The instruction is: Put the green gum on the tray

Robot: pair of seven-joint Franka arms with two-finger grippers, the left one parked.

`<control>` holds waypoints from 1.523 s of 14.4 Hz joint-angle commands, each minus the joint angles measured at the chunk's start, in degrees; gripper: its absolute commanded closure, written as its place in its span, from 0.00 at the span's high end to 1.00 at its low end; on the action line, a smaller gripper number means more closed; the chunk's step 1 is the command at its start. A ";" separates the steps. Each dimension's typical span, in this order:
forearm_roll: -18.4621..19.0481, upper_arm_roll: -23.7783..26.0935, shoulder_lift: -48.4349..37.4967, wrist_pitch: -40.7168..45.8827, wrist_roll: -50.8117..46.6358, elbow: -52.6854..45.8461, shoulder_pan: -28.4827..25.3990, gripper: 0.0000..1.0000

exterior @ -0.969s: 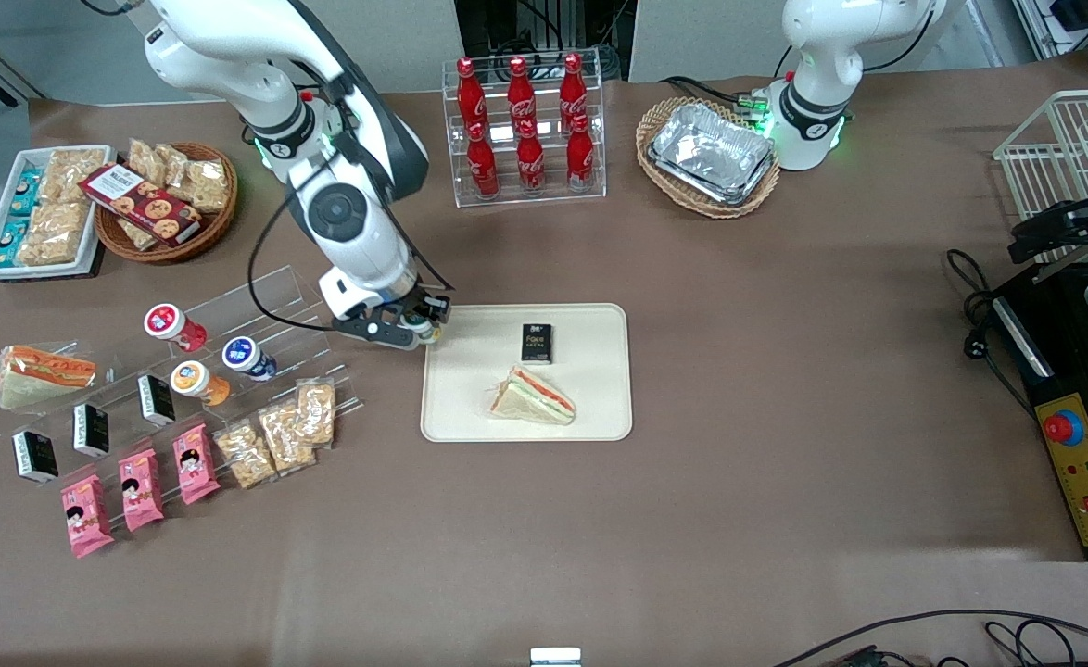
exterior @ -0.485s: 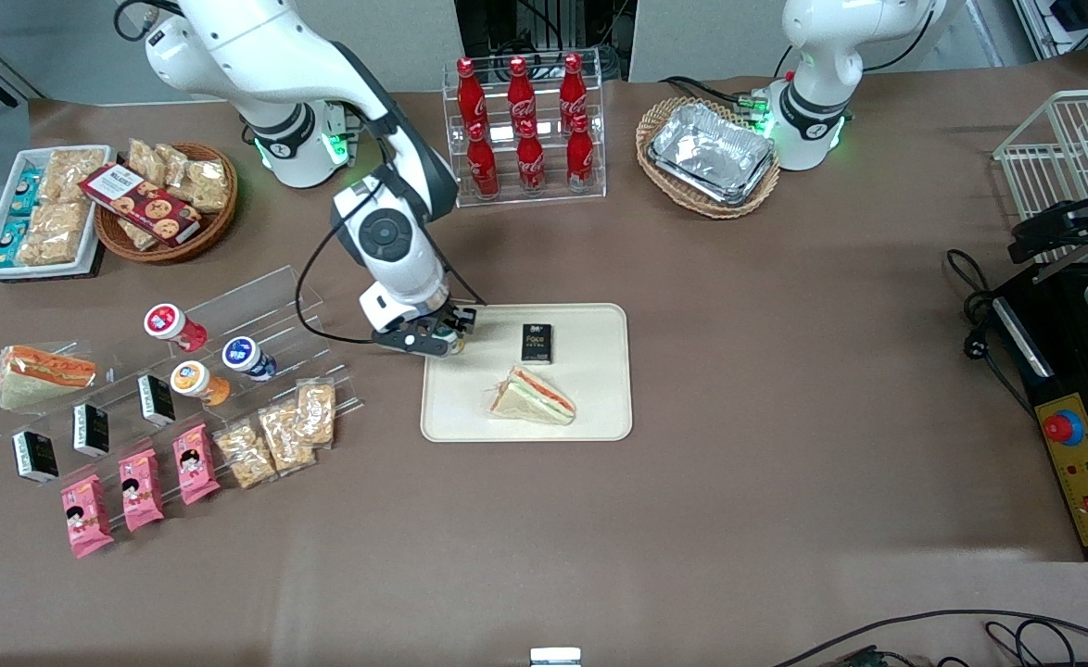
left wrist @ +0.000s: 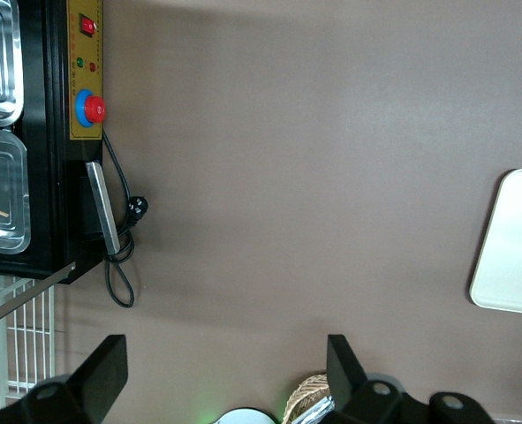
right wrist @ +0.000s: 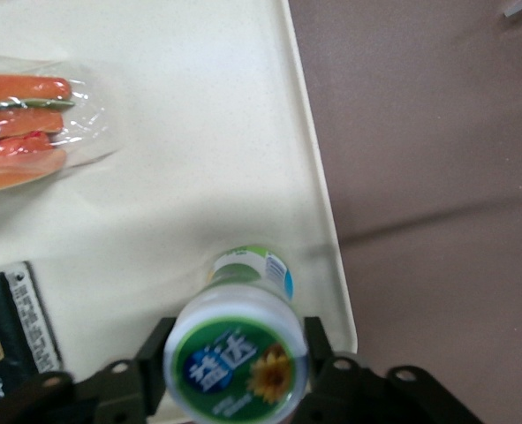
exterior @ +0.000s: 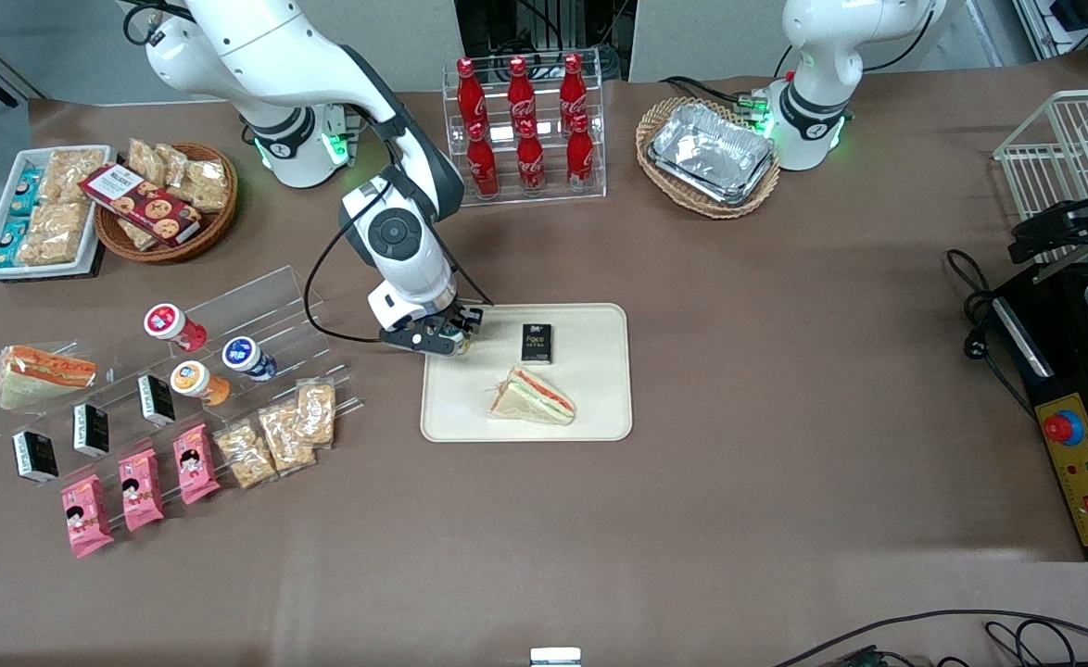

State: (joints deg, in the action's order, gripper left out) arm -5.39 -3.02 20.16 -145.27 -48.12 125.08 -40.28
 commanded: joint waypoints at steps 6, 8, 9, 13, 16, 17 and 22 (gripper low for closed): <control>-1.55 -1.38 -8.35 8.65 0.66 -1.07 2.12 0.99; -1.46 -1.38 -13.63 13.77 2.93 -1.24 5.37 0.99; -1.38 -1.47 -15.65 15.53 4.95 -1.24 7.21 0.99; -0.85 -1.47 -21.03 22.73 14.69 -2.99 15.64 0.99; -0.85 -1.47 -21.30 32.56 23.75 -9.92 23.29 0.99; -0.76 -1.47 -21.30 35.90 26.39 -11.77 25.49 0.99; -0.67 -1.56 -22.09 39.36 35.90 -16.25 34.38 1.00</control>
State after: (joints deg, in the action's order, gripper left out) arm -5.55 -5.15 -2.16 -108.29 -14.64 113.01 -9.05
